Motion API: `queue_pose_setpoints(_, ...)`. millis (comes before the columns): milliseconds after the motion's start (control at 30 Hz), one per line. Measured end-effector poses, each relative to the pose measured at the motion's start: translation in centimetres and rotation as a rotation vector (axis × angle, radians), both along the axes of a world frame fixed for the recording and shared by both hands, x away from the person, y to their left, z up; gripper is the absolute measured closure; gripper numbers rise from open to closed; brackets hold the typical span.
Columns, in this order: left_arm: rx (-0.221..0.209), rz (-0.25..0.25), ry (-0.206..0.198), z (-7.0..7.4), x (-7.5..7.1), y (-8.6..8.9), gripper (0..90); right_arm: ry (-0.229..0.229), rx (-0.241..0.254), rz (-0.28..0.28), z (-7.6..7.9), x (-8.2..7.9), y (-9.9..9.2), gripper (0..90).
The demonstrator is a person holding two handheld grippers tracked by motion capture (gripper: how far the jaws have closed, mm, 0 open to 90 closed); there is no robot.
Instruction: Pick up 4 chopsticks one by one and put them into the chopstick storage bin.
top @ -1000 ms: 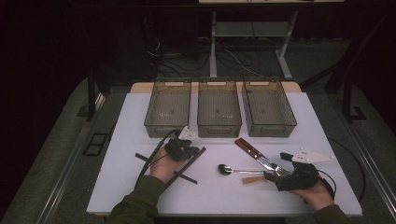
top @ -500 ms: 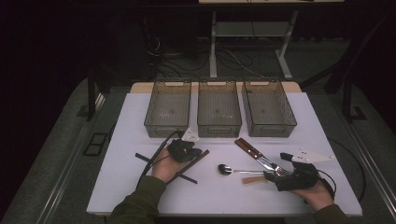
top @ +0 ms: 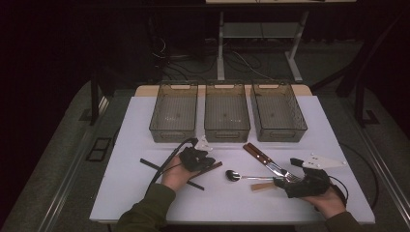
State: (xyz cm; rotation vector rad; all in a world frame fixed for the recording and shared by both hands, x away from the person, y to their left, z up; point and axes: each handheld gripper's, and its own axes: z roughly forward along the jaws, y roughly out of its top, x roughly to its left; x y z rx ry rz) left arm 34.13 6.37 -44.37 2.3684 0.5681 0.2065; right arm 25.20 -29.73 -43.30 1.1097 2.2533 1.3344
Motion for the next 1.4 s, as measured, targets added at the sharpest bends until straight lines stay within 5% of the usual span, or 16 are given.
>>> queue_pose_setpoints(367, -0.020, -0.009, 0.015, 0.0, 0.0, 0.0, 88.9, 0.000, 0.000, -0.001, 0.0, 0.0, 0.0, 0.5)
queue_pose_setpoints(667, -0.078, 0.020, 0.026, 0.3, 0.2, 0.8, 69.8, 0.004, 0.001, 0.001, 0.0, 0.0, 0.0, 0.5)
queue_pose_setpoints(833, -0.077, 0.005, 0.024, 0.4, 0.1, 1.3, 56.2, 0.018, 0.010, 0.017, -0.1, 0.0, 0.0, 0.5)
queue_pose_setpoints(1400, -0.150, 0.022, 0.012, 1.4, -1.8, 4.1, 28.7, 0.027, 0.001, 0.080, -0.1, 0.8, 0.8, 0.5)
